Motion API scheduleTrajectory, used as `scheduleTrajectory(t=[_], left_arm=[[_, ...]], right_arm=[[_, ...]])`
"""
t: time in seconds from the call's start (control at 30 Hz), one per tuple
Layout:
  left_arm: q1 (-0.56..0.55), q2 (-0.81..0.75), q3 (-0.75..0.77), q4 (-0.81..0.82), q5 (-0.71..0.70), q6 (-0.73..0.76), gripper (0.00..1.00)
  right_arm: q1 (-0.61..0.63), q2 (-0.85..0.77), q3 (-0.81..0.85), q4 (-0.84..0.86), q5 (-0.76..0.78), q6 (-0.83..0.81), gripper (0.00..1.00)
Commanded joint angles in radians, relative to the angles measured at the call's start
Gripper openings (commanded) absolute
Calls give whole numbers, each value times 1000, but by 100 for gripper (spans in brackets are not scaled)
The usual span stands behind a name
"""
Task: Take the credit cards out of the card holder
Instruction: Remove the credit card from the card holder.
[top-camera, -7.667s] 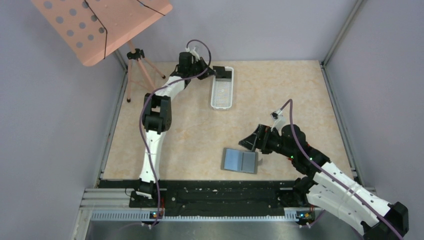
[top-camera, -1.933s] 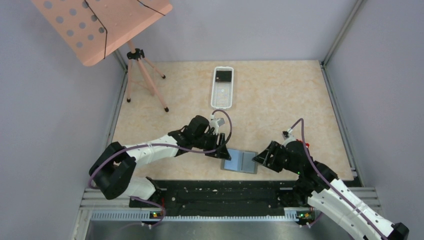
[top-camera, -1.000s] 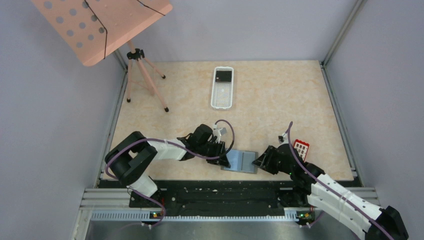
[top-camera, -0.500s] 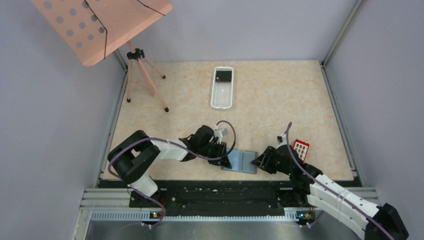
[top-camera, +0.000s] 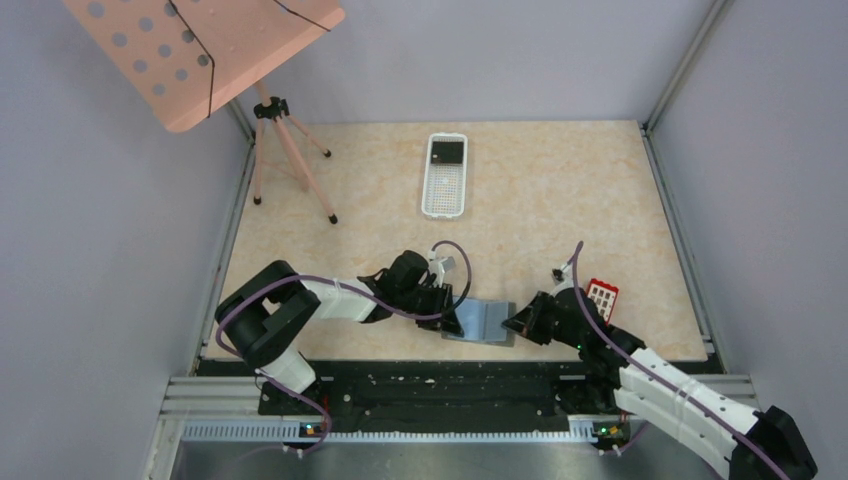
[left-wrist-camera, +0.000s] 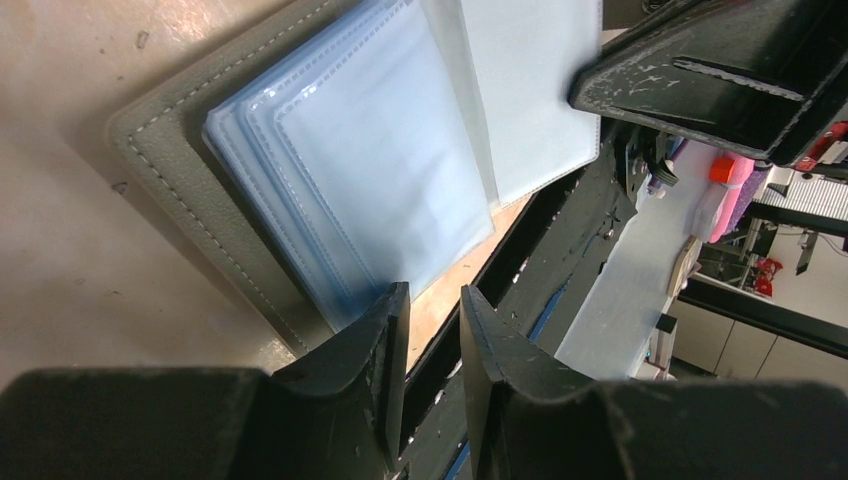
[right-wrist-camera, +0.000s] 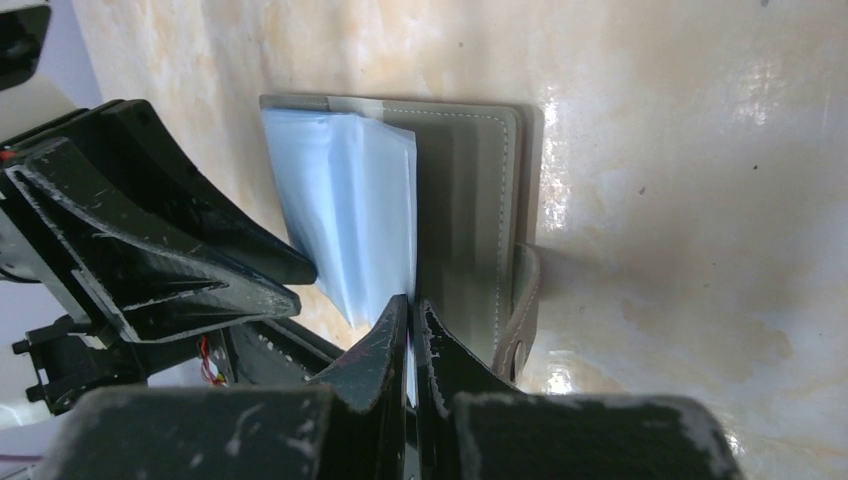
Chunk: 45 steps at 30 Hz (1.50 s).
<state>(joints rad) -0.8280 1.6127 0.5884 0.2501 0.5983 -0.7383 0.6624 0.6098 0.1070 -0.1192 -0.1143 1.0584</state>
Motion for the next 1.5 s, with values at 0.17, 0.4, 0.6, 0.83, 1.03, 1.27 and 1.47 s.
scheduleTrajectory(t=[0.17, 0.4, 0.6, 0.83, 1.03, 1.27, 1.47], left_arm=[[-6, -78, 9, -27, -41, -15, 31], [-5, -88, 25, -32, -40, -27, 32], [-5, -75, 29, -34, -47, -23, 32], [-5, -60, 22, -4, -34, -33, 32], [-6, -45, 22, 10, -25, -38, 32], [-6, -34, 13, 31, -15, -49, 31], [-7, -36, 9, 35, -16, -54, 31]], right_arm=[[-4, -82, 112, -175, 69, -88, 0], [-4, -49, 187, -223, 88, -155, 0], [-5, 9, 222, -196, 72, -166, 20], [-5, 41, 230, -157, 44, -150, 20], [-4, 59, 214, -107, 21, -127, 20], [-6, 119, 217, -54, -8, -122, 32], [-4, 148, 218, -24, -16, -118, 40]])
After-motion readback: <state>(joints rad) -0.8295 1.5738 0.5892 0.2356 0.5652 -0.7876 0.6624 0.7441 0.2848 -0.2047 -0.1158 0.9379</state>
